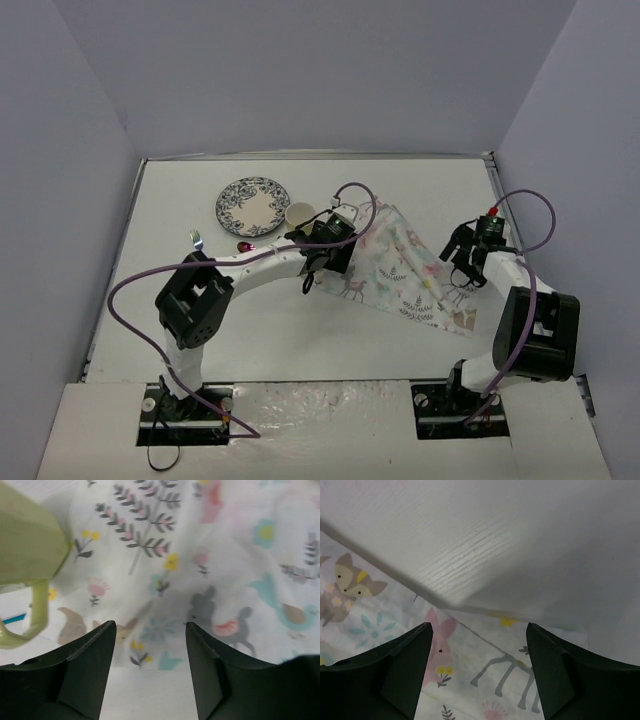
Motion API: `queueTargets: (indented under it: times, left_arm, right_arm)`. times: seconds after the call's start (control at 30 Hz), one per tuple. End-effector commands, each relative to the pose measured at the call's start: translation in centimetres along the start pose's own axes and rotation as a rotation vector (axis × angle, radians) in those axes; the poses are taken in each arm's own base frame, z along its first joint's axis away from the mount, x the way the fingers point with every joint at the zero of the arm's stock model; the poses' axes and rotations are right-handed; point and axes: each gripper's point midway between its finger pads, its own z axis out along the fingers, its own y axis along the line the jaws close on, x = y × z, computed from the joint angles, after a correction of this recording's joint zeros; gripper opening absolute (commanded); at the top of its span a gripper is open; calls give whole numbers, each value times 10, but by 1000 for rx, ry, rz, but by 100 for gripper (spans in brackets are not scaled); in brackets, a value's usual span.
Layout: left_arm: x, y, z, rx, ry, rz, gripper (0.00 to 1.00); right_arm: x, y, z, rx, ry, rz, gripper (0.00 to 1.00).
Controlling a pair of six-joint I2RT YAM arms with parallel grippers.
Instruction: Set the dinner table for one person
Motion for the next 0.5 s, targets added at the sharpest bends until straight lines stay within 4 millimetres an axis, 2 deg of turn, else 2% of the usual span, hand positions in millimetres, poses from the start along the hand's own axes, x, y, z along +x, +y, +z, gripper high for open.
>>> queueTargets:
  times: [0.0, 0.1, 0.17, 0.27, 0.37, 0.47]
  left_arm:
    - [-30, -70, -39, 241, -150, -16, 56]
    - [-16, -88, -25, 277, -128, -13, 56]
    - [-7, -93, -12, 282, -106, -10, 56]
    - [5, -94, 8, 267, -76, -9, 56]
    - [10, -92, 17, 246, -60, -5, 56]
    - [22, -82, 33, 192, -35, -5, 55]
  right_arm:
    - [-8, 17, -13, -93, -53, -24, 72]
    - [1, 21, -12, -123, -23, -37, 71]
    - [5, 21, -11, -124, -21, -43, 70]
    - [9, 16, -9, -99, -15, -47, 70]
    - [11, 9, -8, -65, -20, -30, 71]
    - [7, -3, -11, 4, -61, 8, 72]
